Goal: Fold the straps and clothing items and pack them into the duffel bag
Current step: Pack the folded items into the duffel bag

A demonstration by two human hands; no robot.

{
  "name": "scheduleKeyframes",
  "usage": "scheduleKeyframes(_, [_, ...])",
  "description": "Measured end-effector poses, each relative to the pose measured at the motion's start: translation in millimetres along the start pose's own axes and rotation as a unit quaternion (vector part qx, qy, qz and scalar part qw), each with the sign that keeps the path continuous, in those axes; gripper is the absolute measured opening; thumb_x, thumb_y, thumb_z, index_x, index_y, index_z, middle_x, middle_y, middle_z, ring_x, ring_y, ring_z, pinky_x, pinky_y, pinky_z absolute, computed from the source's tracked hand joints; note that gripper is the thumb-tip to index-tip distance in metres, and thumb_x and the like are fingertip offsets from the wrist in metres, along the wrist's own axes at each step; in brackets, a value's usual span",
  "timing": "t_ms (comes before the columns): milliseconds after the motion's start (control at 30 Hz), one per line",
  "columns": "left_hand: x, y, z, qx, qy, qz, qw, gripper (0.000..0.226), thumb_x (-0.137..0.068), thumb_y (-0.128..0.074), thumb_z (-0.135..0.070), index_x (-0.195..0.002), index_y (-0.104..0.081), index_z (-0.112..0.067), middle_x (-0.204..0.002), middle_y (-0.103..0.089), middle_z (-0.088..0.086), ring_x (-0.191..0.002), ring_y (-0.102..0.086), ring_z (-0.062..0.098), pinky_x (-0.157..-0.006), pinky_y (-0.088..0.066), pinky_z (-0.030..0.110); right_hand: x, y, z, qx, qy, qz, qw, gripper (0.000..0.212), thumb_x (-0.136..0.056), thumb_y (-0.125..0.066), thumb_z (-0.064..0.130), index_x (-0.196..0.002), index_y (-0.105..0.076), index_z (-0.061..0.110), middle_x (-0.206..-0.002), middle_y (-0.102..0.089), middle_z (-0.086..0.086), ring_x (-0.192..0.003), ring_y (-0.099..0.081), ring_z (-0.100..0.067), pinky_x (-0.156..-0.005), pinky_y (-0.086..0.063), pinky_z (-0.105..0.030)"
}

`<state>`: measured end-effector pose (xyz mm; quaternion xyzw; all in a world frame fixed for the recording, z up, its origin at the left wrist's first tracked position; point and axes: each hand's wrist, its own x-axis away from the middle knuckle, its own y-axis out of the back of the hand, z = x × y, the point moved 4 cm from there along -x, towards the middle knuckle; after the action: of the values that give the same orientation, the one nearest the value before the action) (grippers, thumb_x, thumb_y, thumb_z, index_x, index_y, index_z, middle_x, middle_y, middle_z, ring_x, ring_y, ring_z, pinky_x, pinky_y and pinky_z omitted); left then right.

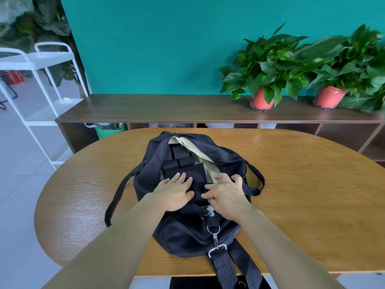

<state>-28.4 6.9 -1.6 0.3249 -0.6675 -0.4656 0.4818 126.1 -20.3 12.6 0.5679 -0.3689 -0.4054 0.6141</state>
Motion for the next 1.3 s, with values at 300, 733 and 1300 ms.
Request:
scheduleKeyframes(300, [12.0,2.8,10.2,0.187,0.025,-0.088,0.978,0.064,-0.102,-0.033,-0.033,-0.153,0.004,-0.024,-0.159,0.017,0.003,-0.146,0.017,0.018,-0.118,-0.007,0.039,-10.9,12.1,-9.0,-0.231,-0.086,-0.135,0.96,0.042,-0.089,-0.047,0.026,-0.131,-0.055,0.03,-0.132,-0.054,0.011,-0.134,-0.03,-0.005,-0.115,-0.009,-0.033])
scheduleKeyframes(733, [9.8,-10.9,-1.0,0.175,0.133,-0.005,0.976,0.067,-0.103,-0.022,-0.043,-0.151,0.014,-0.013,-0.157,0.017,0.019,-0.146,0.003,0.034,-0.118,-0.004,0.038,-34.8,-27.9,8.5,-0.099,-0.087,0.166,0.977,0.065,-0.1,-0.013,0.046,-0.15,0.013,0.013,-0.156,0.021,-0.007,-0.144,0.018,-0.014,-0.118,0.006,-0.034])
scheduleKeyframes(1300, [20.3,64.1,49.1,-0.023,0.13,-0.181,0.975,0.058,-0.099,-0.04,-0.022,-0.151,-0.018,-0.033,-0.16,0.005,0.009,-0.145,-0.011,0.029,-0.113,-0.016,0.049,31.7,3.2,-12.0,-0.1,-0.325,-0.047,0.939,0.073,-0.094,-0.046,0.042,-0.151,-0.004,0.026,-0.157,0.008,-0.017,-0.141,-0.021,-0.032,-0.112,-0.022,-0.049])
